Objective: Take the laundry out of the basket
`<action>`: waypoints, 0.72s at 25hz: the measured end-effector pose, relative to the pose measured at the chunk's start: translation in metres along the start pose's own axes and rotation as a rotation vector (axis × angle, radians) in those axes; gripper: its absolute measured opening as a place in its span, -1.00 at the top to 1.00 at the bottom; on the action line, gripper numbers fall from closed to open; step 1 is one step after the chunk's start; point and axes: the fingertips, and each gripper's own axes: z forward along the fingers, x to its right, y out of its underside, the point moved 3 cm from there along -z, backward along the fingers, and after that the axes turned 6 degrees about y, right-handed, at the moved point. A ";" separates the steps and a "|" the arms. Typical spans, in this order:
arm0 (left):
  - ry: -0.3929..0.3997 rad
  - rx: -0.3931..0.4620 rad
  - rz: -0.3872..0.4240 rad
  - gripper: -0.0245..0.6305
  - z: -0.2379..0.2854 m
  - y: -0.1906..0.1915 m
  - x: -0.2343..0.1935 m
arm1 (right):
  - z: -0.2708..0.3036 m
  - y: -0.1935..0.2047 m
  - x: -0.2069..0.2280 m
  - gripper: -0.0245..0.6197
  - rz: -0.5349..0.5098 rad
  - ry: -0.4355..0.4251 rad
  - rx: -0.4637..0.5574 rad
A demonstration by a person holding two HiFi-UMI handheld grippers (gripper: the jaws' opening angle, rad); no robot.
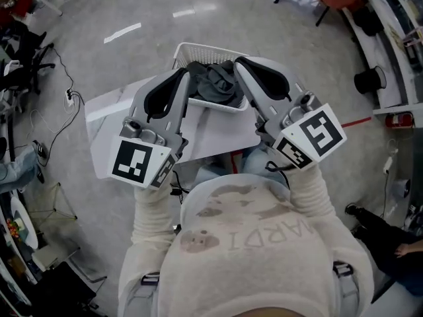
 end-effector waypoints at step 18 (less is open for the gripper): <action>-0.348 -0.035 0.013 0.92 0.092 0.015 -0.016 | 0.085 0.038 0.118 0.68 -0.031 -0.432 -0.159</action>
